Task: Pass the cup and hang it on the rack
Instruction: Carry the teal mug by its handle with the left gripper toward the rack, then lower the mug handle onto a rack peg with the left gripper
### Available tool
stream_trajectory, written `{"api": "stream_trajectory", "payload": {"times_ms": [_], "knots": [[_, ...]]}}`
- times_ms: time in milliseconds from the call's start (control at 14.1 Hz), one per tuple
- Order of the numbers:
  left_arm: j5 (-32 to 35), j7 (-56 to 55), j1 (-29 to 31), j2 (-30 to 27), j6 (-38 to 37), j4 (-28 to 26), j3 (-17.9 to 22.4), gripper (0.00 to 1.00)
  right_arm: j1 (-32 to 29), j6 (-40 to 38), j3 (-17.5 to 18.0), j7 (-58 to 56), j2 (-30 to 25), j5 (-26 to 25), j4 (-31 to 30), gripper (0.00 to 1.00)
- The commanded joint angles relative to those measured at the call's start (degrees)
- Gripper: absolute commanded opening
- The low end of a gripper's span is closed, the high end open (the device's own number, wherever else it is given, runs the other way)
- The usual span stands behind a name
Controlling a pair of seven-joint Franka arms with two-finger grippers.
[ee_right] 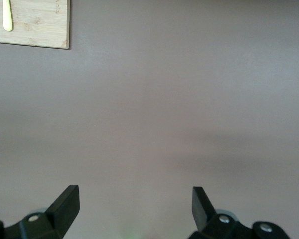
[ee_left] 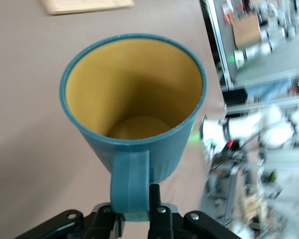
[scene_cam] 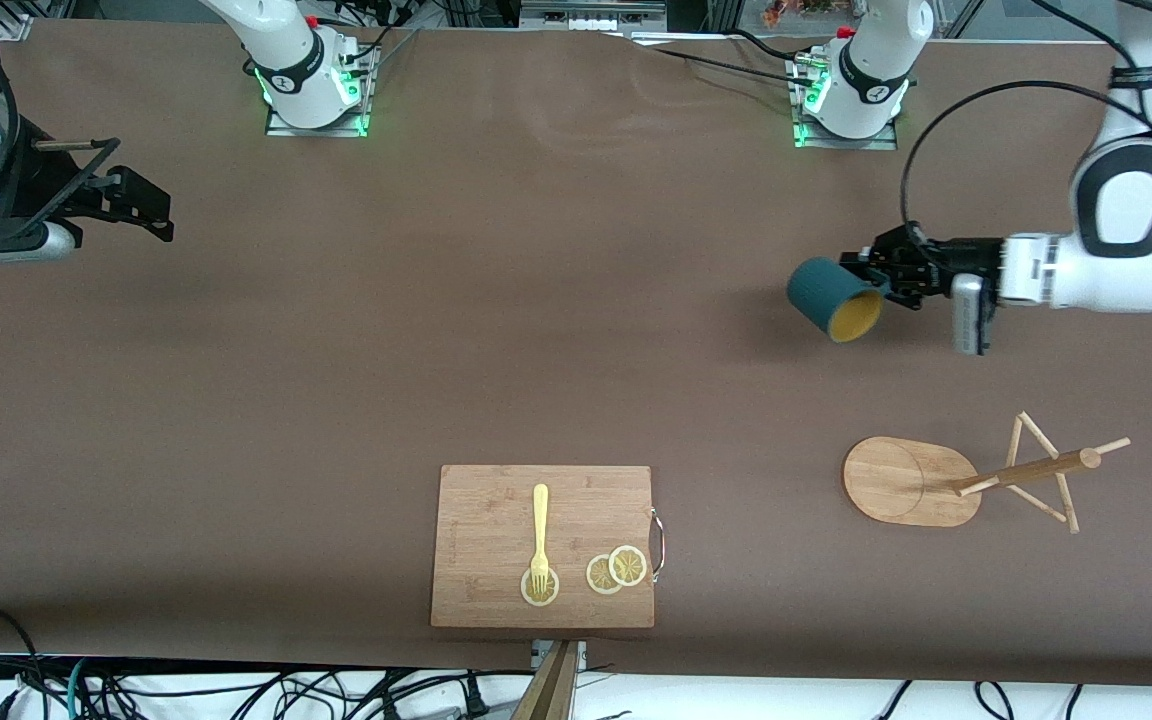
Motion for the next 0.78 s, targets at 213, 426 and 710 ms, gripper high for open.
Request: {"api": "stream_trajectory", "payload": {"times_ms": [213, 426, 710], "knots": [[-5.7, -21.0, 7.8, 5.9, -8.3, 7.1, 2.8, 0.0, 0.0, -0.6, -0.1, -0.3, -0.6, -0.2, 0.2, 1.0], [-10.0, -25.0, 11.2, 8.4, -8.8, 7.2, 2.8, 0.0, 0.0, -0.6, 0.0, -0.2, -0.6, -0.1, 0.2, 1.0], [-15.5, -25.0, 14.4, 12.6, -10.8, 8.5, 2.8, 0.0, 0.0, -0.6, 0.0, -0.2, -0.6, -0.1, 0.3, 1.0]]}}
